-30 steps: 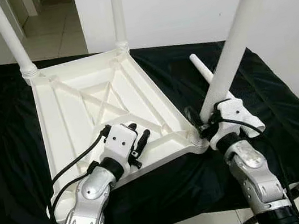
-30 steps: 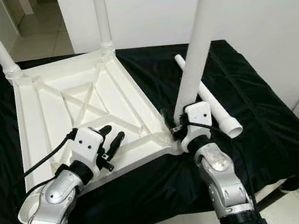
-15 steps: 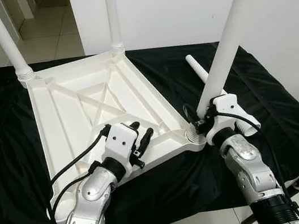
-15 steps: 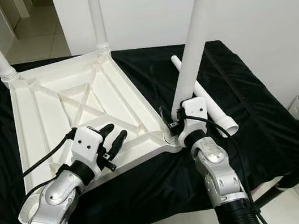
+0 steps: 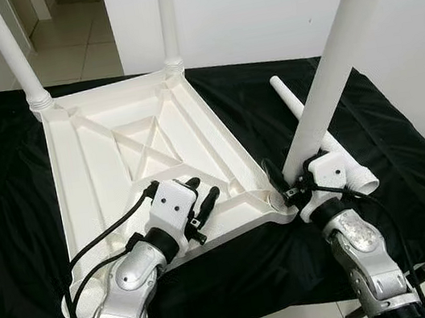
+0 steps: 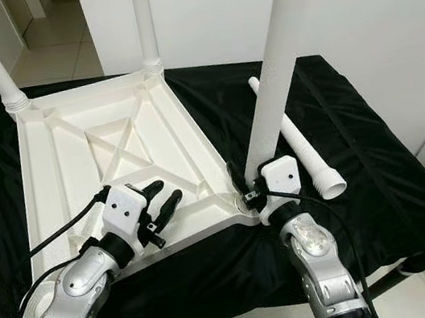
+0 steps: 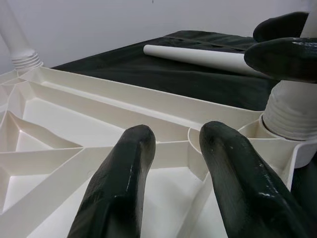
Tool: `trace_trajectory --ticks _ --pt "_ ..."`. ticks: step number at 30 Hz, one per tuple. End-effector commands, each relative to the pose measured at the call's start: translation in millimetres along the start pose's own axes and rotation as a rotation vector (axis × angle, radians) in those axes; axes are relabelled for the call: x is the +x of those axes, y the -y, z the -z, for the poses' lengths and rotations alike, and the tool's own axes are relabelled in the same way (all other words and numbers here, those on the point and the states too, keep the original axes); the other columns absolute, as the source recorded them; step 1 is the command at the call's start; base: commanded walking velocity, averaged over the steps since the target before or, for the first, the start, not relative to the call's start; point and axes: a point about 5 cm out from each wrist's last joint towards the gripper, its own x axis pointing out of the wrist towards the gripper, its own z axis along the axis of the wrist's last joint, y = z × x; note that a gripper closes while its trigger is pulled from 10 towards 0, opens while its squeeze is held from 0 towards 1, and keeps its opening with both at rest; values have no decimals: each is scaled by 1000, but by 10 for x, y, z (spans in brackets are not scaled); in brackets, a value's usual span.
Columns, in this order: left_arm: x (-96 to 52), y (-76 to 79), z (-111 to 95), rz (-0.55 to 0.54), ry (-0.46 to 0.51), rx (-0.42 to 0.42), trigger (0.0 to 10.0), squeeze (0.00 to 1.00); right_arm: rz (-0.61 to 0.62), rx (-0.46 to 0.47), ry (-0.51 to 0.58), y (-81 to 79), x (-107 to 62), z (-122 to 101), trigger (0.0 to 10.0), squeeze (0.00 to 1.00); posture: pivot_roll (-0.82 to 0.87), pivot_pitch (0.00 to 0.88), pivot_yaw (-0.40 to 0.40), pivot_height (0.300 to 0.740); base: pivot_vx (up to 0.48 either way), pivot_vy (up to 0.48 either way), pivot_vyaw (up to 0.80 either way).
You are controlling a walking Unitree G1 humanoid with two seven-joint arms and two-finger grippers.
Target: Building children table
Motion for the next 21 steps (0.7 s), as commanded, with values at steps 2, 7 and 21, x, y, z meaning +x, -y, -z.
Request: trace_trajectory --ticks 2,7,21 --pt "13 50 -20 86 2 -2 10000 0 -3 -13 -83 23 -92 153 10000 0 109 26 -37 740 0 0 0" --pt "15 46 -30 89 3 3 10000 0 -33 -60 -80 24 -110 163 10000 0 113 27 -35 740 0 0 0" --pt "4 37 -68 87 7 3 10000 0 -18 29 -154 27 -233 405 10000 0 118 31 -35 740 0 0 0"
